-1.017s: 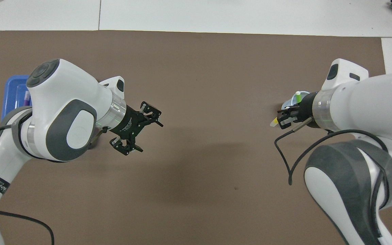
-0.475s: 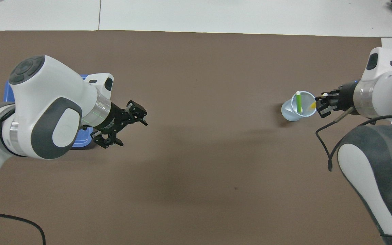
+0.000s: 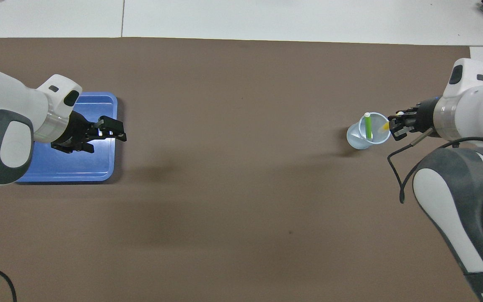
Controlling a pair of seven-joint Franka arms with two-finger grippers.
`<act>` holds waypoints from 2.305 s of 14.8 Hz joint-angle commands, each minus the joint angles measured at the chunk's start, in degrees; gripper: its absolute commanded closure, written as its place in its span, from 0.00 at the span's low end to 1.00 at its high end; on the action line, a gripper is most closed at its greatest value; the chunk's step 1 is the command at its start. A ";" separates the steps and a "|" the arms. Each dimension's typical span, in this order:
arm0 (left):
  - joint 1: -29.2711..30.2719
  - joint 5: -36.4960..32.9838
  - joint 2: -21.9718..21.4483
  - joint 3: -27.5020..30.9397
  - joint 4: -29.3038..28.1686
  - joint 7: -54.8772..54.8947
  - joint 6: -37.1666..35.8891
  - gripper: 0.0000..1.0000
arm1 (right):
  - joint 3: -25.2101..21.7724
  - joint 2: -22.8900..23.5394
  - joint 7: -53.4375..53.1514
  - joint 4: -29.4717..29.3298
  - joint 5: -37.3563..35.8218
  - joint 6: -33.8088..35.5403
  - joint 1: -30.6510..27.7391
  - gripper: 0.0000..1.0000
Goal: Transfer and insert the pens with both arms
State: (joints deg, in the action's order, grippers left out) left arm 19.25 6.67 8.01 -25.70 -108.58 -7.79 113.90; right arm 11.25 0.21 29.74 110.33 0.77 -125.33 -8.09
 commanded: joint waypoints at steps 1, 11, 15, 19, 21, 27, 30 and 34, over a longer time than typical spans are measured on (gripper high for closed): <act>-0.18 -4.12 -1.33 -0.40 -1.73 1.55 3.51 0.00 | 0.79 1.37 1.02 0.59 -0.07 -2.89 -1.05 1.00; 4.48 -15.37 6.38 -0.23 4.83 13.42 5.23 0.01 | 0.88 4.80 0.32 1.29 0.29 -5.45 -0.61 1.00; 4.75 -24.07 16.50 0.39 17.07 13.94 -1.92 0.02 | 0.88 4.71 0.75 1.47 0.38 -5.01 -0.79 0.01; 7.90 -24.07 21.06 0.31 17.61 14.03 -2.01 0.09 | 0.97 3.75 0.76 1.30 0.29 -4.04 -0.17 0.00; 9.22 -23.11 21.26 0.30 17.61 14.03 -2.27 0.08 | 1.05 2.78 0.67 0.95 0.29 -1.95 -0.08 0.00; 13.53 -22.67 21.34 0.48 14.18 20.87 2.02 0.10 | 1.06 -2.39 0.67 0.59 0.38 6.84 0.00 0.00; 13.19 -23.02 21.87 0.48 14.71 20.98 3.25 0.15 | 1.14 -5.74 0.67 0.59 0.90 13.07 0.09 0.00; 12.83 -23.19 24.93 0.48 17.24 20.98 3.88 0.14 | 1.06 -8.82 0.58 0.50 4.94 19.85 -0.08 0.00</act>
State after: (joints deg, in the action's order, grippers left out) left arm 32.00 -16.32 30.29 -25.09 -93.35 12.37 117.22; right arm 12.16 -6.96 29.75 110.39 3.48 -107.81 -7.79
